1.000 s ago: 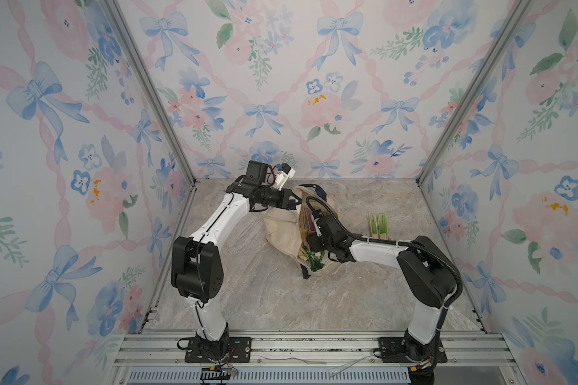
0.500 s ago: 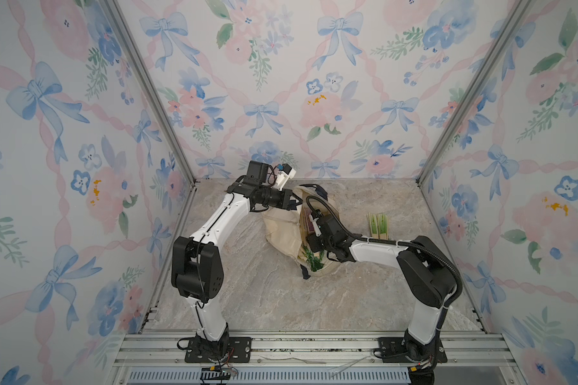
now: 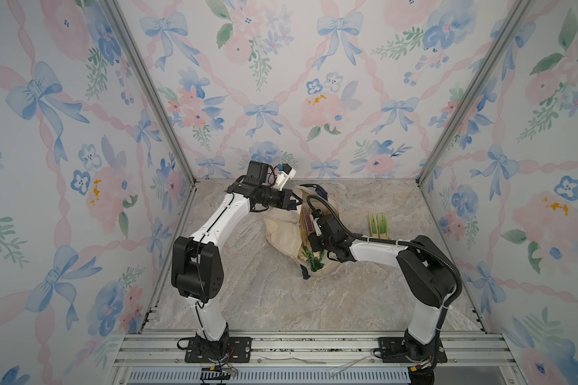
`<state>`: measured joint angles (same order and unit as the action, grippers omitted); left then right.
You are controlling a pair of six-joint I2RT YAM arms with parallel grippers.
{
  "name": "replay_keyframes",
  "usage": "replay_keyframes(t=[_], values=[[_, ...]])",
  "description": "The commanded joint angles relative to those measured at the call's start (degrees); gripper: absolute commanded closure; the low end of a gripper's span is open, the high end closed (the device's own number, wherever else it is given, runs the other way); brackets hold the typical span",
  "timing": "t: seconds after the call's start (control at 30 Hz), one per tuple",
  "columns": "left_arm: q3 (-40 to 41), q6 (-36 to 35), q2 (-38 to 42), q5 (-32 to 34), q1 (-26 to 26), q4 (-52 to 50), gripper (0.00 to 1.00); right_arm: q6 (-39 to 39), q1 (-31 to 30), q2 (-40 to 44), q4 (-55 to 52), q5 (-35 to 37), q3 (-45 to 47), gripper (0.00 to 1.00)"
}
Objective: Take out the folding fans from the tote bags
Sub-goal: Pick up the folding fan from the canvas bag.
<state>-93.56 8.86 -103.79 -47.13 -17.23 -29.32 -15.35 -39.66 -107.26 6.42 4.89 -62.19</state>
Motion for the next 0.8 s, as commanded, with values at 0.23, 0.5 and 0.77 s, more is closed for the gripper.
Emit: replay_keyframes(t=[0.23,0.5,0.77], values=[[-0.6,0.0,0.1,-1.6,-0.5,1.6,1.0,-0.1,1.2,2.1,6.2,-3.7,3.7,0.73],[-0.7,-0.1,-0.1,-1.6,-0.5,1.6,1.0,0.5,1.3,3.5,8.8,-5.5,5.4,0.75],[-0.8,-0.2,-0.1,-1.7,-0.4,1.6,1.0,-0.5,1.3,2.4,9.2,-5.8,5.6,0.78]])
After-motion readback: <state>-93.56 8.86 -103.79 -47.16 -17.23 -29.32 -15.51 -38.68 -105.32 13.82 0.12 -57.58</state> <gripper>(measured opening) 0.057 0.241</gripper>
